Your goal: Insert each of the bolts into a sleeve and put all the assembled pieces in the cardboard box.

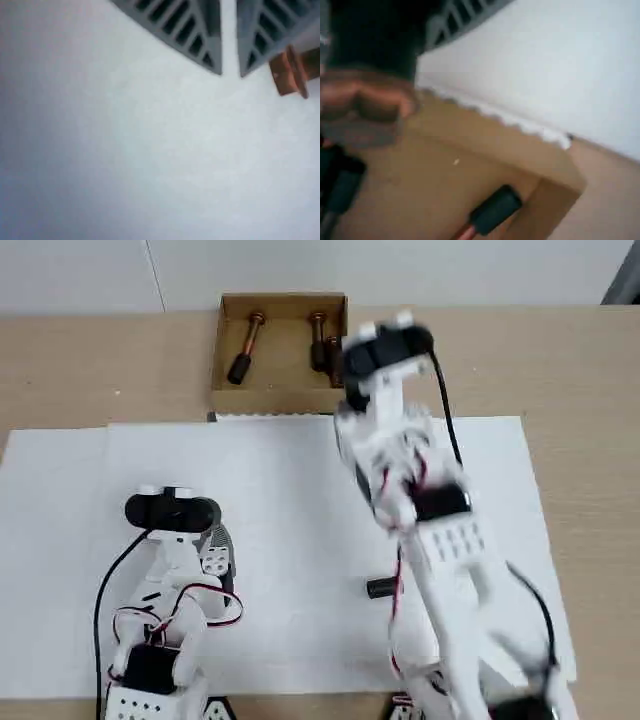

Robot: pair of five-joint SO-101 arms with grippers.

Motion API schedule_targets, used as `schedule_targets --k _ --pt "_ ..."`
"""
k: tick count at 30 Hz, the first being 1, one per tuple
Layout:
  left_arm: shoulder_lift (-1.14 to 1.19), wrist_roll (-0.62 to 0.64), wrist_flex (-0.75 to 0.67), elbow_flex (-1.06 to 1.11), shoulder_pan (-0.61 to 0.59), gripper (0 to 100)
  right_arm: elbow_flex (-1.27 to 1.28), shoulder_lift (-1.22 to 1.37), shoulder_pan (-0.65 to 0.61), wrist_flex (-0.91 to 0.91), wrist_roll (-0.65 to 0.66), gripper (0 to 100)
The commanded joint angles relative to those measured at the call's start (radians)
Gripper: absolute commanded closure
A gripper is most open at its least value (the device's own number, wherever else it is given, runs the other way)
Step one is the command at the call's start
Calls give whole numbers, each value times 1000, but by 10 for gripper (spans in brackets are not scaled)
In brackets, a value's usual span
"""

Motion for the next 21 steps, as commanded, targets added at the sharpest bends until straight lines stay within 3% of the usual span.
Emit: schedule_targets --k 1,11,21 --pt "-9 -9 -12 -4 -3 994 -290 231 15 -73 83 995" --pt "-9 -9 -12 -4 -6 994 -798 822 -5 -188 264 995" --pt "-9 -9 -12 -4 -6 994 -1059 1122 -62 -180 488 980"
